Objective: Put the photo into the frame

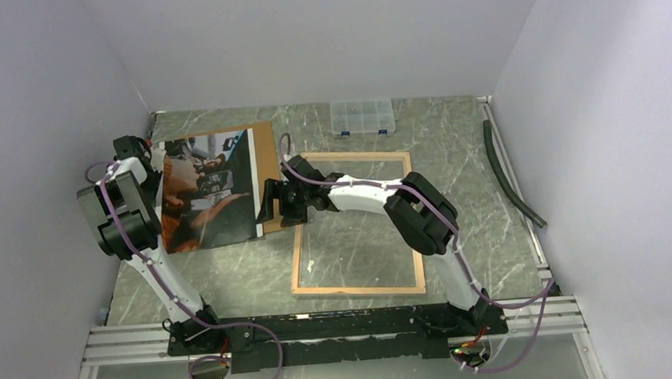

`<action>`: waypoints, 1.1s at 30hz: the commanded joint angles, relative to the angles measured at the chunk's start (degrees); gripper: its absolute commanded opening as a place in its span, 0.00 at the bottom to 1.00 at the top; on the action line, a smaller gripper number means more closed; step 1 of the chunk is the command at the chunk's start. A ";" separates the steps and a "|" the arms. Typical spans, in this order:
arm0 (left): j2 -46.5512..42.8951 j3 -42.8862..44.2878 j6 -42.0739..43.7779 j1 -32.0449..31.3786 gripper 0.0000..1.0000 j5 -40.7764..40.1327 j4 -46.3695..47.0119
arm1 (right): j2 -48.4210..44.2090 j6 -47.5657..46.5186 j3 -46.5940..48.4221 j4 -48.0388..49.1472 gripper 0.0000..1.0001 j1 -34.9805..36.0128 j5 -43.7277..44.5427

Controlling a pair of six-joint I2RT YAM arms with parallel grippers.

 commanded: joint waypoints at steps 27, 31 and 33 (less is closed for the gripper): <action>-1.02 -2.54 0.16 -0.22 0.39 4.98 -3.35 | 10.59 17.73 4.33 15.39 0.71 0.54 -11.69; -0.91 -2.42 0.16 -0.24 0.39 5.33 -3.71 | 10.01 21.11 2.43 21.61 0.68 0.45 -11.96; -0.91 -2.21 0.12 -0.19 0.39 5.60 -4.00 | 9.98 22.09 2.57 24.04 0.65 0.45 -12.23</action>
